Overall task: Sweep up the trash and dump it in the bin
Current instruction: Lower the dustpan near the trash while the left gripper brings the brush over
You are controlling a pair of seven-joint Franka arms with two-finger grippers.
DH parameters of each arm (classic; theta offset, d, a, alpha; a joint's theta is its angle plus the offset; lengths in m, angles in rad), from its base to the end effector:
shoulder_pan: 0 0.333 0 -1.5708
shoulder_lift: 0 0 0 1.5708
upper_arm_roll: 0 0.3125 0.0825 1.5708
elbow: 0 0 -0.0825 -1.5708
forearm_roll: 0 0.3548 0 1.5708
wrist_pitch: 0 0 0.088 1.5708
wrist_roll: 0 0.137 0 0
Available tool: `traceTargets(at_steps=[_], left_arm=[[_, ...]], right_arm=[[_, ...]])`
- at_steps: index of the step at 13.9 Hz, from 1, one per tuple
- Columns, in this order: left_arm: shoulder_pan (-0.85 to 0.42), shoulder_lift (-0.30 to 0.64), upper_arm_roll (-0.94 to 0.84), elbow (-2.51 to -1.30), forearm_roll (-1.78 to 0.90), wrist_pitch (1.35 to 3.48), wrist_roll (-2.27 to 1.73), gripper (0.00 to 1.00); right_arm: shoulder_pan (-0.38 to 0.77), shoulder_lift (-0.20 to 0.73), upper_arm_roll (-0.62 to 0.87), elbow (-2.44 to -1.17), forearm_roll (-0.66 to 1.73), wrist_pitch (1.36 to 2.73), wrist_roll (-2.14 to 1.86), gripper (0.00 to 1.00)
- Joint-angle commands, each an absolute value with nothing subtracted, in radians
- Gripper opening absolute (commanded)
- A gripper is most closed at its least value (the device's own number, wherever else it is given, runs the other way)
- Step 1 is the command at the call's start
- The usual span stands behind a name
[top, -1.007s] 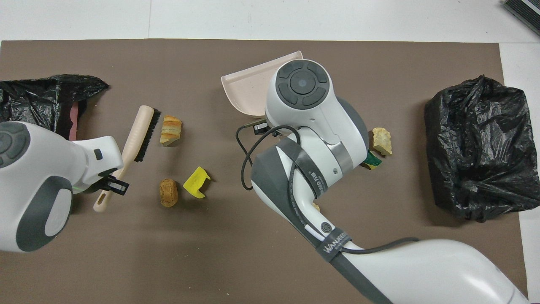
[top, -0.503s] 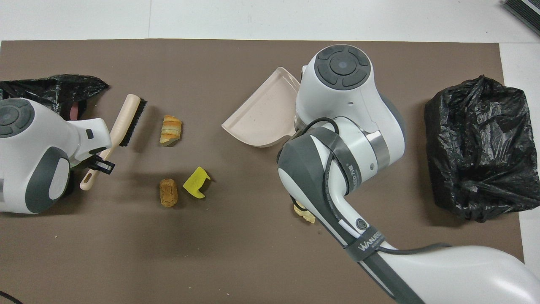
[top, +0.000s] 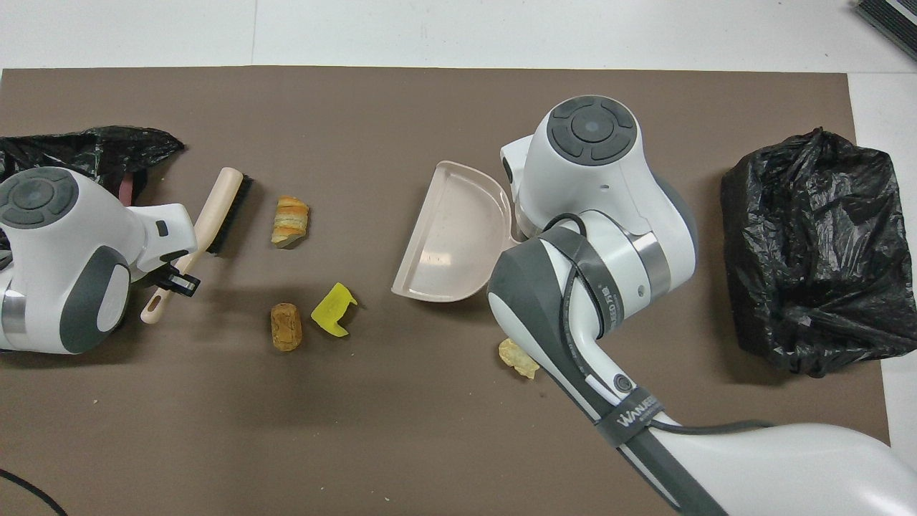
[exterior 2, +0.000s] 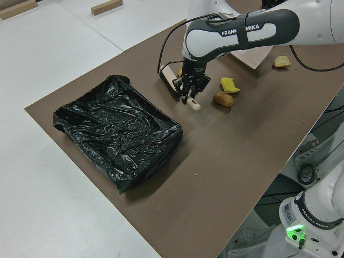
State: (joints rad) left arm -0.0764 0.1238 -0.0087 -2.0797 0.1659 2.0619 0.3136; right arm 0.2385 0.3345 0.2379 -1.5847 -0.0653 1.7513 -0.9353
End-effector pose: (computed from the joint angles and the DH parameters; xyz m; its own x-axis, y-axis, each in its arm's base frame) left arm 0.5230 -0.0314 0.3425 0.8725 -0.4543 -0.1799 -0.4733 -0.8772 -0.0806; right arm 0.5478 0.2583 0.4124 0.1423 0.9865 -0.0807 0.9789 -0.1524 -0.1361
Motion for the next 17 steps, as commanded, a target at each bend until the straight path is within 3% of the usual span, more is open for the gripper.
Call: traceTargets(at_steps=[1,4,12,17], left_arm=[[-0.103,0.083,-0.005,-2.138,0.184,2.066,0.314,0.00],[-0.104,0.078,-0.009,-2.143,0.184,2.060,0.314,0.00],[-0.150,0.061,-0.058,-2.152,0.173,1.996,0.281,0.00],[-0.158,0.009,-0.213,-2.224,0.097,1.988,0.253,0.00]], right_arm=[[0.222,0.247,0.252,-1.721,-0.072,1.808,-1.040,0.00],[0.229,0.219,0.252,-1.827,-0.069,1.893,-1.095,0.00],[0.245,0.232,0.252,-1.848,-0.069,1.931,-0.879,0.00],[0.261,0.252,0.252,-1.856,-0.069,1.991,-0.868,0.00]])
